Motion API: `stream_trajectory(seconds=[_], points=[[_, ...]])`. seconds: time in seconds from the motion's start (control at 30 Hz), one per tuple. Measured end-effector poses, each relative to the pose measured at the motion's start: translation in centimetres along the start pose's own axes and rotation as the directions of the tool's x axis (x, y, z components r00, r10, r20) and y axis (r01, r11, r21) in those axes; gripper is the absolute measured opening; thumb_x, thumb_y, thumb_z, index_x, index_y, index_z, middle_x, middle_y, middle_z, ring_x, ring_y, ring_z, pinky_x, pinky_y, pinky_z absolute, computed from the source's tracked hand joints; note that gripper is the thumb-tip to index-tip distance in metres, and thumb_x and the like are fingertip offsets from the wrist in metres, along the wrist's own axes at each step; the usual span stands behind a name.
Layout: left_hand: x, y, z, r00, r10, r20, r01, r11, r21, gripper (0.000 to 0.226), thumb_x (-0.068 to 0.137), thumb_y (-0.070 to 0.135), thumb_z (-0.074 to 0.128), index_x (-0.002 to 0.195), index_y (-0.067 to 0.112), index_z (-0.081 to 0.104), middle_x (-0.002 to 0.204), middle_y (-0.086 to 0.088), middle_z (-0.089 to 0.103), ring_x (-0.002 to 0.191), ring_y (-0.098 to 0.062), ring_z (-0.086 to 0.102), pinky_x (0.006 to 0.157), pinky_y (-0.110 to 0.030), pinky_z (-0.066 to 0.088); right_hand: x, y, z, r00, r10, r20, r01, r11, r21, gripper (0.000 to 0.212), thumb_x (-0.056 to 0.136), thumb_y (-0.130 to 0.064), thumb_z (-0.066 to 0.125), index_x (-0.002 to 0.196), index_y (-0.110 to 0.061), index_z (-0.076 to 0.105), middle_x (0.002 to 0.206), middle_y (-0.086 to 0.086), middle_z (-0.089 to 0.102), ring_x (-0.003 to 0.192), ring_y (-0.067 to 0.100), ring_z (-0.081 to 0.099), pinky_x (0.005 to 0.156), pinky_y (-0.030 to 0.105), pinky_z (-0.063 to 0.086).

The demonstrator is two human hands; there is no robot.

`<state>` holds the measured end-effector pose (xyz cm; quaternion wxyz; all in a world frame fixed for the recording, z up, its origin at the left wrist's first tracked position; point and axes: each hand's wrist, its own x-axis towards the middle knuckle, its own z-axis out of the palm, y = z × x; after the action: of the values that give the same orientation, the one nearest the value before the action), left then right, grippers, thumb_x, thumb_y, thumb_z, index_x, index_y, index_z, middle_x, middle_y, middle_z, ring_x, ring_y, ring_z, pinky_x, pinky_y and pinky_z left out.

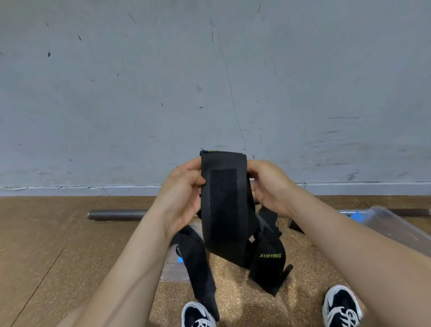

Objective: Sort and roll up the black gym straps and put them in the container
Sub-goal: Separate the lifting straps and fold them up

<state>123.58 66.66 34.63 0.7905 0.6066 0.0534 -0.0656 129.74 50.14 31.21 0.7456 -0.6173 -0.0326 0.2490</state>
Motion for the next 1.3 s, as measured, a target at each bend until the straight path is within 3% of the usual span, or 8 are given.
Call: stream_trajectory(seconds=[0.13,0.33,0.47,0.6,0.7,0.93,1.13,1.3], points=[[0.0,-0.4,0.2,0.999,0.020,0.025,-0.024,0.989,0.149,0.061,0.092,-0.017,0.029,0.124,0.019,0.066,0.112,-0.010,0.071,0.099,-0.022,0.069,0.070,-0.035,0.059,-0.2,-0.4,-0.3,0.992,0.040,0.119,-0.044,0.999,0.030,0.067,0.091,-0.066,0.047,0.122,-0.009,0.067,0.110,0.010,0.073,0.094,0.022,0.071,0.081,0.035,0.056],[0.5,-1.6,-1.0,0.856,0.488,-0.172,-0.118,0.507,0.854,0.043,0.082,0.044,0.074,0.117,0.036,0.049,0.101,0.002,0.056,0.087,-0.014,0.062,0.067,-0.031,0.055,-0.2,0.2,0.9,0.984,-0.158,-0.082,0.160,0.987,0.018,0.027,0.098,-0.024,0.061,0.114,-0.005,0.069,0.107,0.012,0.075,0.101,0.025,0.072,0.083,0.031,0.060],[0.5,-1.3,-1.4,0.926,0.019,-0.376,0.106,0.945,0.309,0.065,0.081,0.059,0.069,0.130,0.032,0.036,0.123,0.004,0.058,0.108,-0.016,0.060,0.090,-0.037,0.052,-0.6,-0.5,1.4,0.985,-0.164,0.061,0.155,0.979,0.135,0.030,0.098,-0.020,0.058,0.117,0.000,0.067,0.111,0.013,0.074,0.105,0.024,0.071,0.090,0.031,0.058],[0.5,-2.0,-1.1,0.899,0.197,-0.391,-0.048,0.932,0.359,0.012,0.096,0.025,0.064,0.107,0.023,0.066,0.099,0.001,0.075,0.096,-0.017,0.070,0.088,-0.041,0.057,-0.3,-1.4,0.8,0.996,-0.084,0.038,0.090,0.972,-0.216,0.036,0.102,-0.031,0.054,0.114,0.001,0.065,0.110,0.017,0.073,0.104,0.029,0.070,0.092,0.042,0.056],[1.1,-1.7,-2.0,0.843,0.387,-0.373,-0.108,0.802,0.588,0.030,0.093,0.001,0.057,0.090,0.030,0.066,0.087,0.005,0.073,0.088,-0.014,0.068,0.082,-0.035,0.056,-0.1,-2.5,-1.2,0.987,-0.141,-0.075,0.062,0.771,-0.633,0.037,0.103,-0.032,0.050,0.104,0.003,0.062,0.097,0.015,0.070,0.089,0.028,0.066,0.080,0.039,0.051],[1.9,-0.3,-6.7,0.575,0.349,-0.740,-0.020,0.910,0.414,0.043,0.078,-0.011,0.034,0.093,0.017,0.063,0.079,0.001,0.061,0.086,-0.024,0.059,0.071,-0.029,0.049,-2.1,-5.7,-5.2,0.981,-0.112,-0.156,0.079,0.976,-0.204,0.031,0.104,-0.012,0.043,0.073,-0.016,0.042,0.043,-0.005,0.039,0.041,0.009,0.030,0.038,0.017,0.025],[3.1,-3.4,-4.7,0.876,0.198,-0.439,0.202,0.677,0.708,0.045,0.090,0.013,0.057,0.134,0.017,0.048,0.123,-0.008,0.060,0.116,-0.031,0.056,0.089,-0.038,0.049,-2.7,-4.3,-5.0,0.999,0.034,0.016,-0.035,0.997,0.072,0.033,0.104,-0.014,0.040,0.072,-0.019,0.035,0.046,-0.006,0.029,0.037,0.004,0.022,0.037,0.014,0.016],[3.0,-5.5,0.0,0.993,0.101,0.058,-0.106,0.567,0.817,0.086,0.075,0.004,0.077,0.147,0.024,0.034,0.147,-0.001,0.039,0.136,-0.016,0.038,0.102,-0.026,0.041,-2.7,-3.8,-4.3,0.986,0.006,0.165,-0.011,0.999,0.034,0.037,0.103,-0.014,0.040,0.068,-0.018,0.032,0.046,-0.007,0.029,0.038,0.003,0.022,0.038,0.015,0.015]])
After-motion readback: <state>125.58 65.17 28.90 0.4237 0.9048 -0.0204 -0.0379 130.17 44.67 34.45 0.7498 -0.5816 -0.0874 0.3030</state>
